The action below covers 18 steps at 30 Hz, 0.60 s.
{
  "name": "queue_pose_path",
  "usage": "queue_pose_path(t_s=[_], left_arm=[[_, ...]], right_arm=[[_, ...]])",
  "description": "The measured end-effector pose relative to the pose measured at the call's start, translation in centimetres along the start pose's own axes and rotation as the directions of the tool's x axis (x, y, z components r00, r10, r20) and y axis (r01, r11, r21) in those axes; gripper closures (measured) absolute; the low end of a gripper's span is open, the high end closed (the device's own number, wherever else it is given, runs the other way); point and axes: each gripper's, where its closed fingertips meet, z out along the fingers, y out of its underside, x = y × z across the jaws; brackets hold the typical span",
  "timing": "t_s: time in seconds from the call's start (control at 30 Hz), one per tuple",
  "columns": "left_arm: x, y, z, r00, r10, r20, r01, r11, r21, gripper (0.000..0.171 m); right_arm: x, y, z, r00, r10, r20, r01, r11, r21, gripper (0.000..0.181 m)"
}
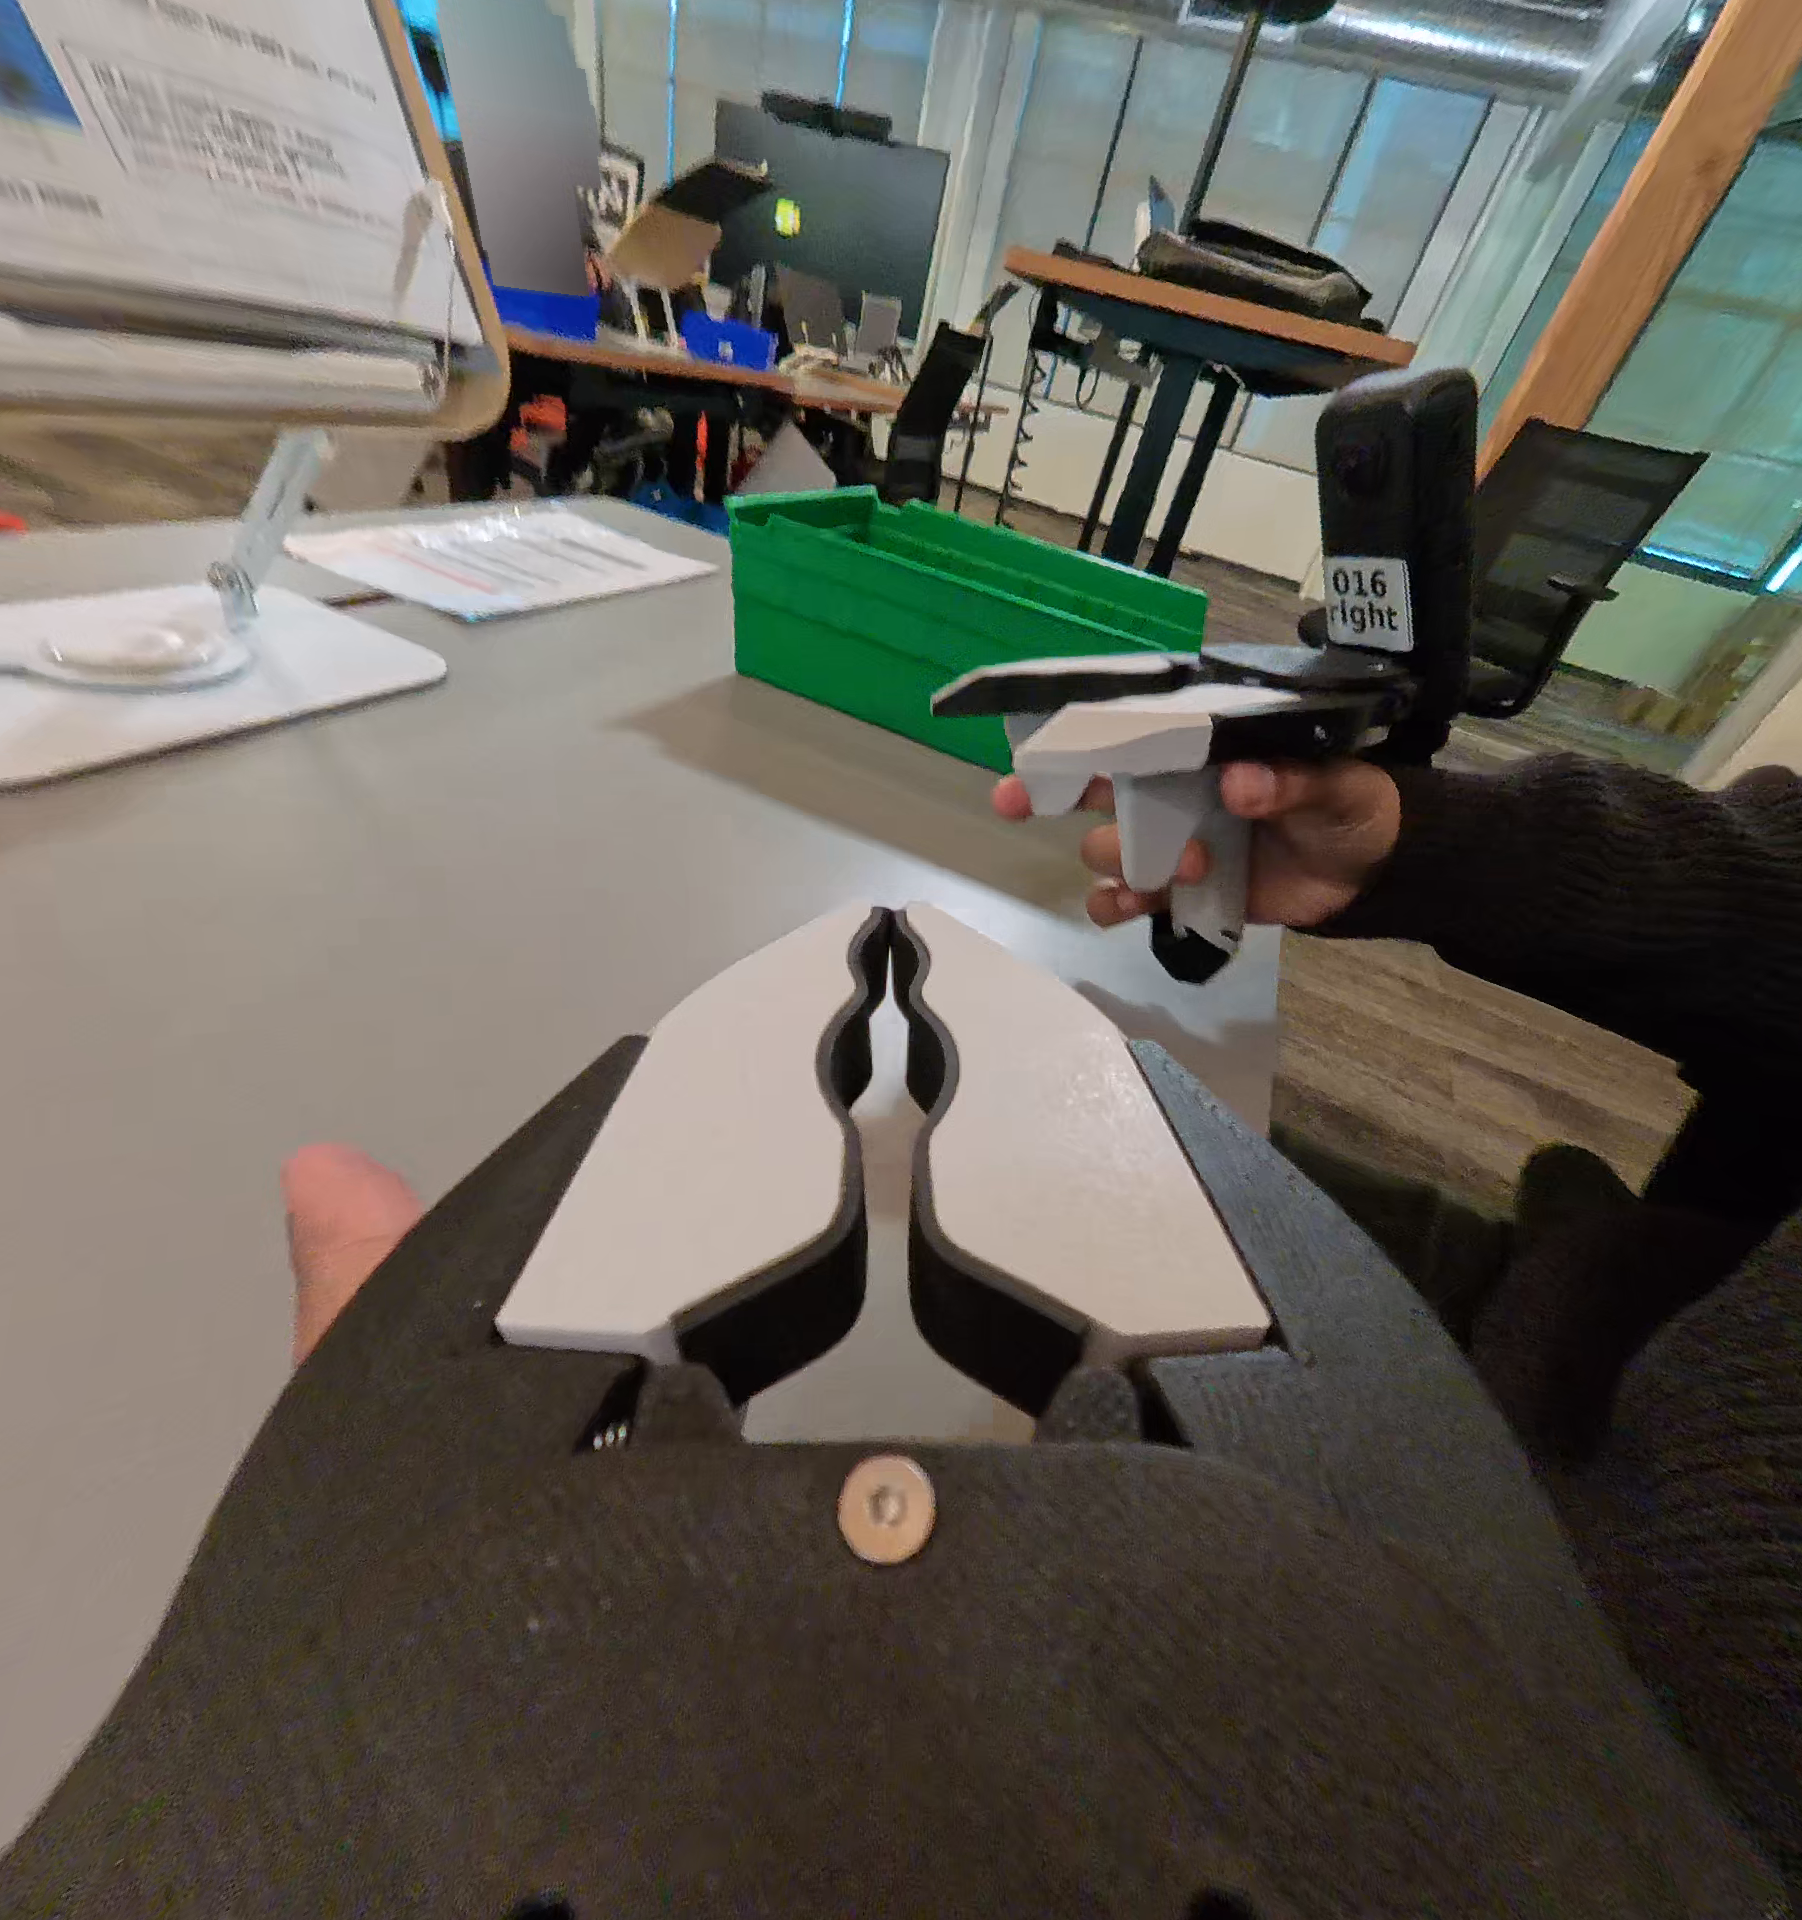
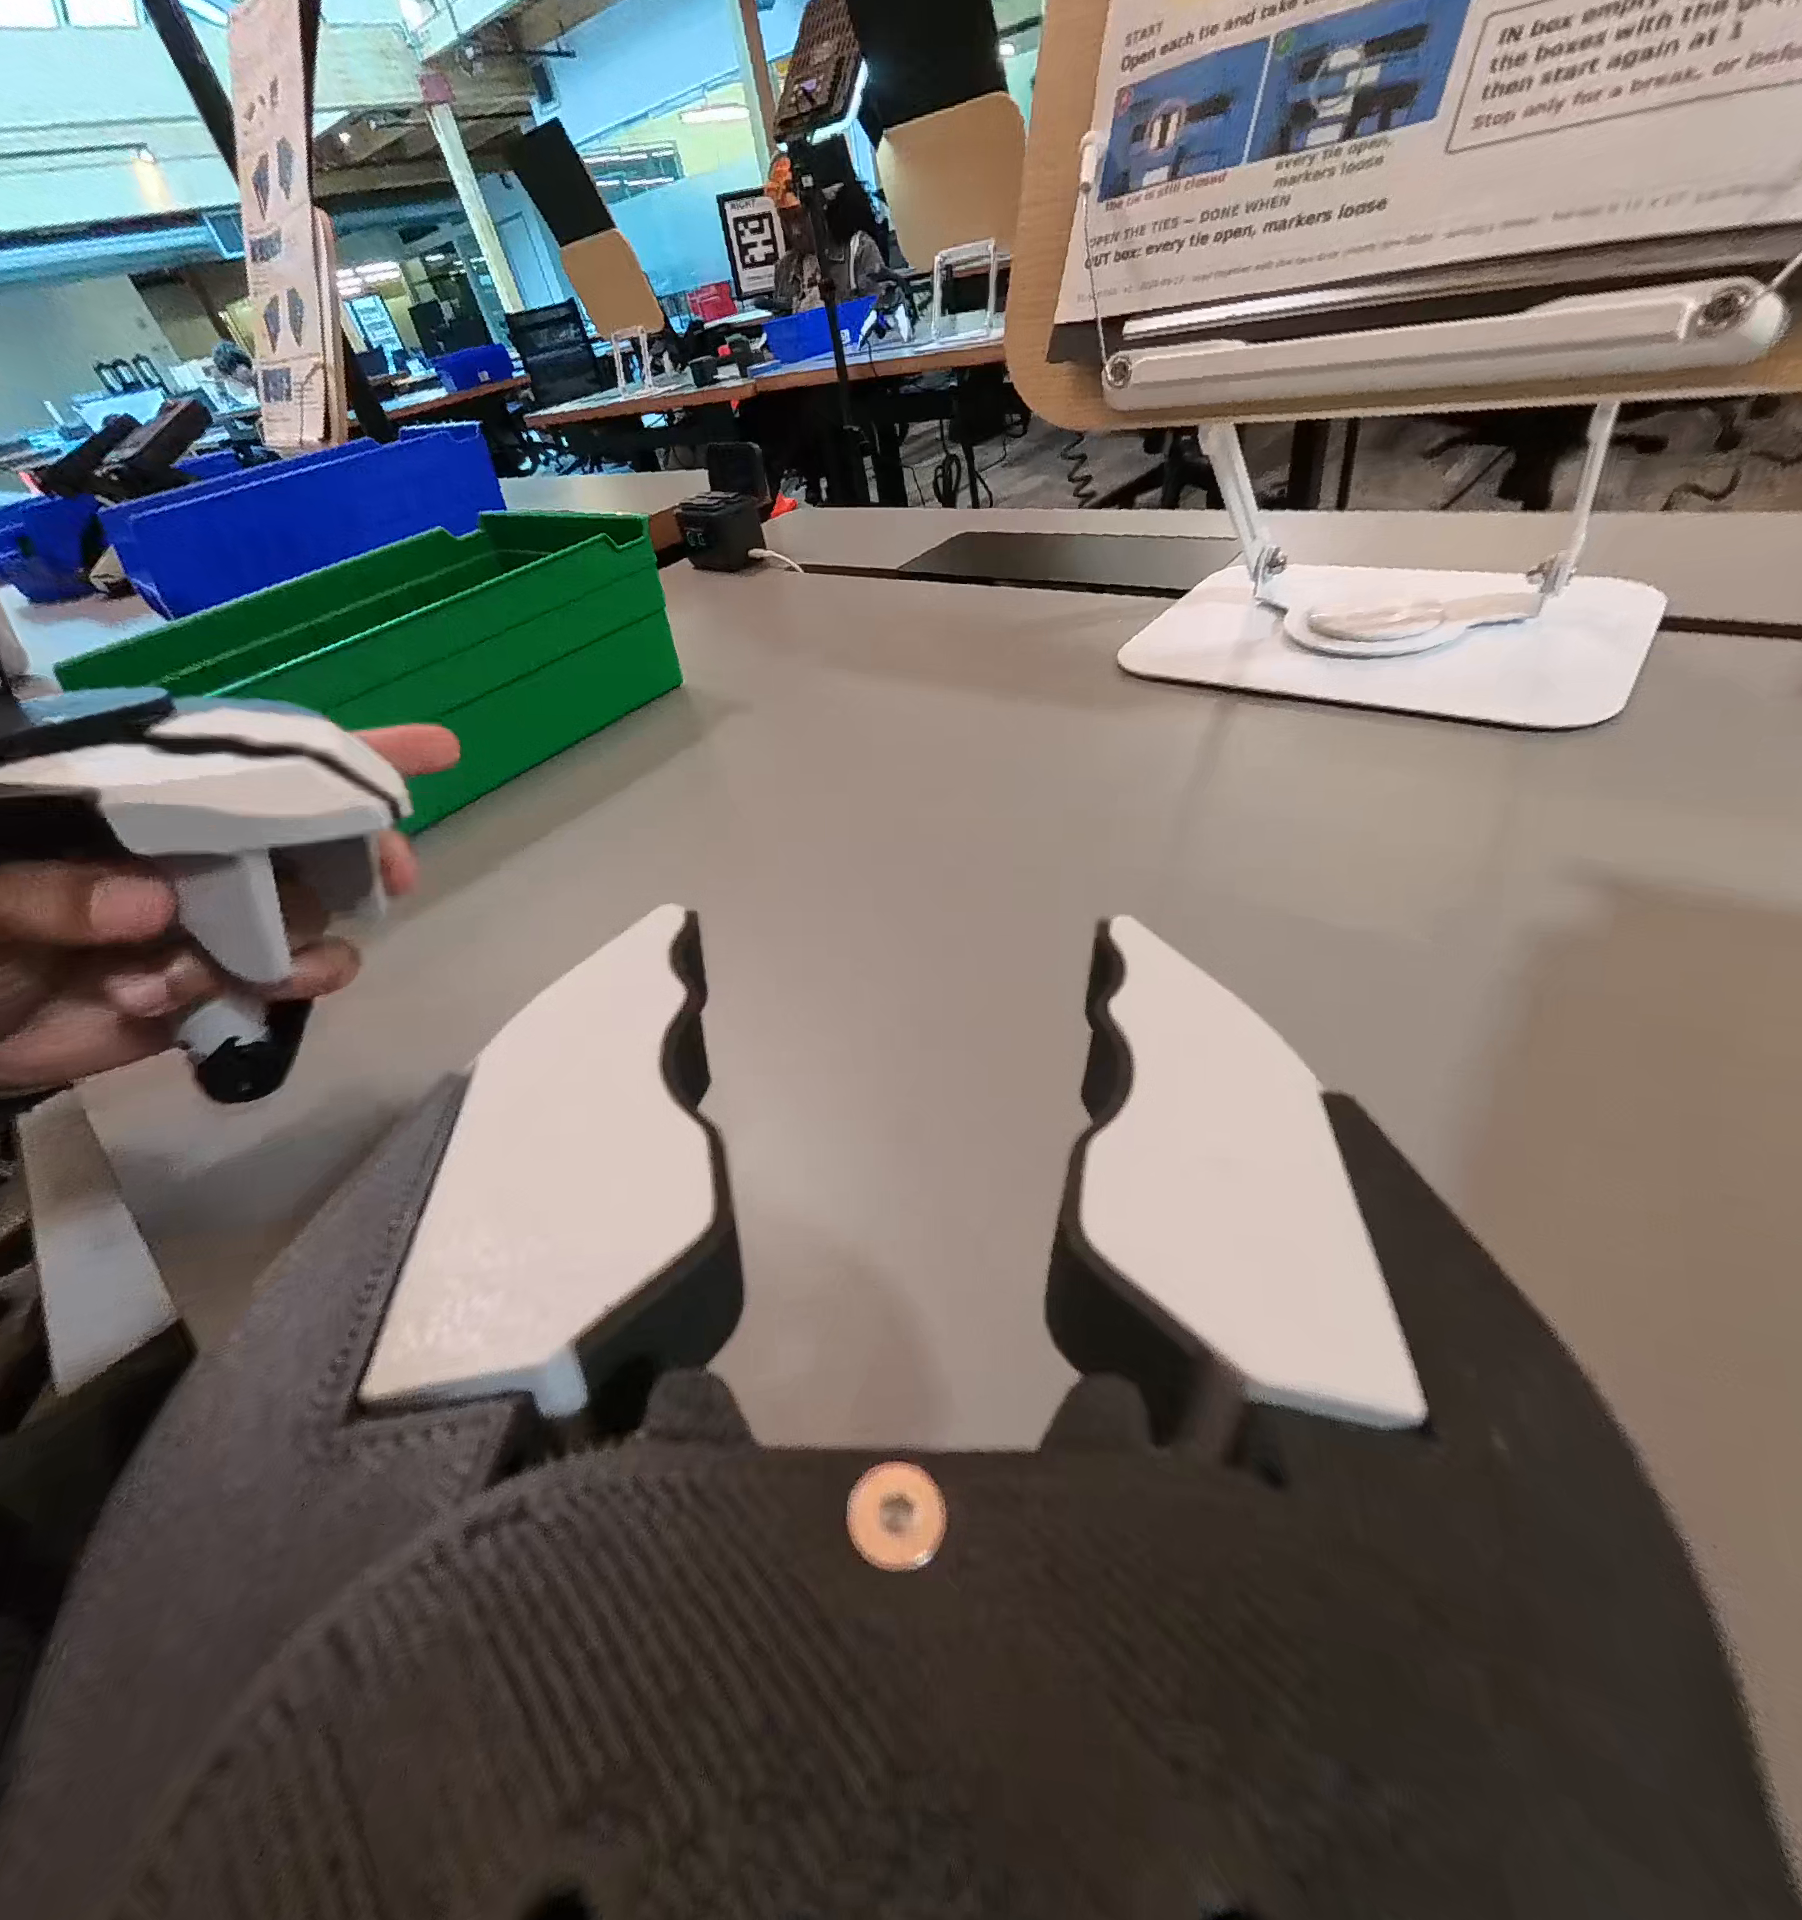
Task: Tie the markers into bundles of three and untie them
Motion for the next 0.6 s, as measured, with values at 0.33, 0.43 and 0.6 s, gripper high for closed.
queue_pose_path(t_s=[0.33,0.43,0.6], left_arm=[[1.7,-4.9,4.8,0.993,0.085,0.082,-0.097,0.983,0.158,0.171],[2.8,-5.2,6.7,0.995,0.09,0.046,-0.096,0.983,0.156,0.171],[3.4,-3.7,9.7,0.985,0.159,0.066,-0.168,0.973,0.161,0.152]], right_arm=[[3.3,-1.4,-8.7,0.939,-0.096,-0.331,0.119,0.992,0.049,0.141],[4.1,-2.0,-12.9,0.921,0.168,-0.353,-0.102,0.975,0.198,0.135],[7.2,-0.5,-19.3,0.823,0.32,-0.47,-0.189,0.934,0.304,0.124]])
